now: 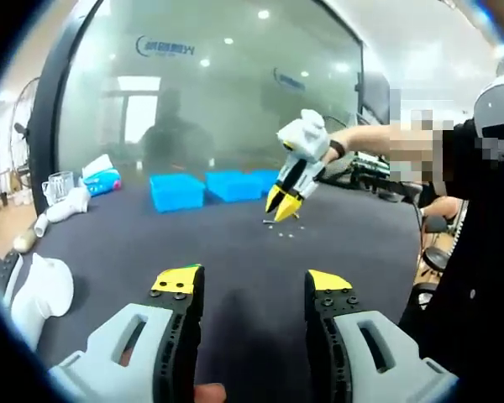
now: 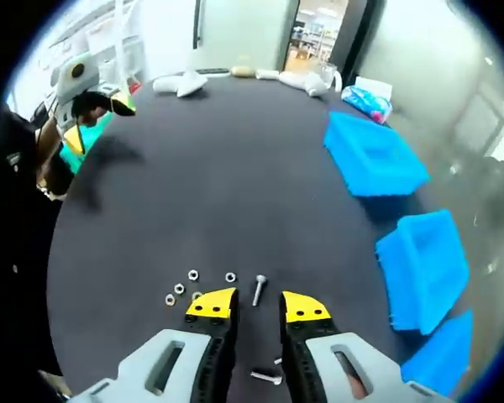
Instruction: Sort the screws, nuts, and washers into the corresponding bins
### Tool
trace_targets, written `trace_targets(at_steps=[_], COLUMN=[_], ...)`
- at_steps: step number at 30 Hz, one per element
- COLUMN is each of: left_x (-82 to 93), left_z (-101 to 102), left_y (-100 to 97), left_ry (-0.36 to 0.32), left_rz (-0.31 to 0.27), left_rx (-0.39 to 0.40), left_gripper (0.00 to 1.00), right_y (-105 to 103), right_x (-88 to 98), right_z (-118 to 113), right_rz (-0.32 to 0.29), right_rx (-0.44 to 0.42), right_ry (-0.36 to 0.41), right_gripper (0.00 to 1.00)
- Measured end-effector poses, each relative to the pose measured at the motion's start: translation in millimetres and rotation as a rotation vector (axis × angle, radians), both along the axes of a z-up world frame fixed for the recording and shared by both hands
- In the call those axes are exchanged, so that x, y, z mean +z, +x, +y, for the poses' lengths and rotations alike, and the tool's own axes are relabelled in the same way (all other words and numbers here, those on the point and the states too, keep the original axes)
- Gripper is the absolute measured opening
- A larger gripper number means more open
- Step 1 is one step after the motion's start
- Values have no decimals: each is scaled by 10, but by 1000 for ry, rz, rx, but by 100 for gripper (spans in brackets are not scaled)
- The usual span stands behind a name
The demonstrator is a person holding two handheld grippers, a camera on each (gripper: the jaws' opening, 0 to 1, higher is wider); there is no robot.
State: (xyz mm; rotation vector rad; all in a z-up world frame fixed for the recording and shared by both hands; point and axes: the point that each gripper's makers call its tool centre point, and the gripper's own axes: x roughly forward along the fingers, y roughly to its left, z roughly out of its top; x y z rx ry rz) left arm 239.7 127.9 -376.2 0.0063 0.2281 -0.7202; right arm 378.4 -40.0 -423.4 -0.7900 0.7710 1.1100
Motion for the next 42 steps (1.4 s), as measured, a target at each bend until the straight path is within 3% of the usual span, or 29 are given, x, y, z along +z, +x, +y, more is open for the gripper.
trace_targets(at_steps=[14, 25, 35, 42], left_x=[-6, -6, 22, 40], left_z=[28, 26, 16, 38], left_y=[8, -2, -6, 23], left_ry=[-19, -19, -20, -24], left_rz=[1, 1, -4, -8], left_rx=[10, 12, 14, 28], left_gripper=[47, 47, 47, 47], right_y=[10, 9, -25, -133], right_x=[-173, -184, -154, -34], right_z=[29, 21, 6, -70], right_rz=[65, 116, 116, 89], right_rx=[14, -29, -52, -92], right_ry=[-65, -30, -10, 72], right_gripper=[11, 1, 1, 1])
